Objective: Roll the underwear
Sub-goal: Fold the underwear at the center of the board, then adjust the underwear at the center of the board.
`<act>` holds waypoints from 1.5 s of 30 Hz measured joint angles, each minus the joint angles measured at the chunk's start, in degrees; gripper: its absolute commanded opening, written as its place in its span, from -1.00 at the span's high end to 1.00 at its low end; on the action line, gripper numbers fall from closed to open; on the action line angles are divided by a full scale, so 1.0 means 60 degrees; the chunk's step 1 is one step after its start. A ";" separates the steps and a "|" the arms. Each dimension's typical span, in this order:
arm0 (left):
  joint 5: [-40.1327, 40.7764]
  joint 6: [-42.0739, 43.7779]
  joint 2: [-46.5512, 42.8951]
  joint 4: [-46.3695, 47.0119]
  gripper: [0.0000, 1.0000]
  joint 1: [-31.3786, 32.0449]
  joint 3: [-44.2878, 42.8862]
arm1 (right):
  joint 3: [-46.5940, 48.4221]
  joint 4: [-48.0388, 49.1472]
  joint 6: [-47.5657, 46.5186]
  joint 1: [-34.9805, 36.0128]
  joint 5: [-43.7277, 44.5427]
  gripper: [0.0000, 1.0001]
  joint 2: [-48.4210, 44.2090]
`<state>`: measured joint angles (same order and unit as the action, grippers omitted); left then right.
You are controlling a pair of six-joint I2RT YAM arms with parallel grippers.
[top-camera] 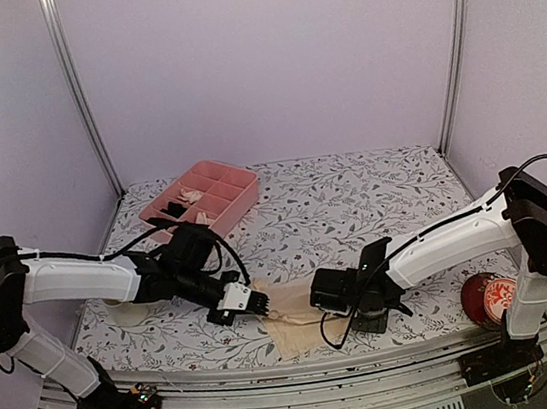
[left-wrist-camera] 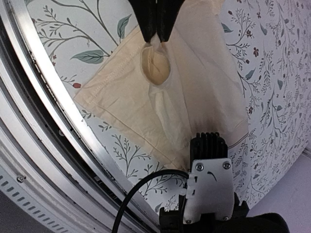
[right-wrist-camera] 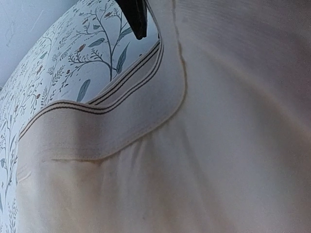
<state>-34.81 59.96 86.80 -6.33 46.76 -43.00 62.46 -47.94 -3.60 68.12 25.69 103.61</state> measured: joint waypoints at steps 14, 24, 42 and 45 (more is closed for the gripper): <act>0.0124 0.0364 0.0040 -0.0463 0.29 0.0415 0.0091 | -0.0040 -0.0171 0.0404 0.0004 0.1282 0.79 0.0146; 0.0069 0.0525 0.0036 -0.0896 -0.31 0.0433 0.0222 | -0.0044 -0.0423 0.1042 0.0004 0.1515 0.09 -0.0098; 0.0470 -0.0554 -0.2787 0.1501 -0.53 0.1417 0.2659 | -0.2801 0.3253 0.5268 -0.0200 -0.1840 -0.14 -0.4499; 0.0790 -0.0350 -0.2772 0.1512 -0.42 0.2193 0.2929 | -0.3625 0.4014 0.6295 -0.0492 -0.2255 -0.18 -0.5231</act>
<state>-30.06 57.87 70.17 2.74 59.92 -25.43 40.71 -23.86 34.17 65.17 12.16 72.23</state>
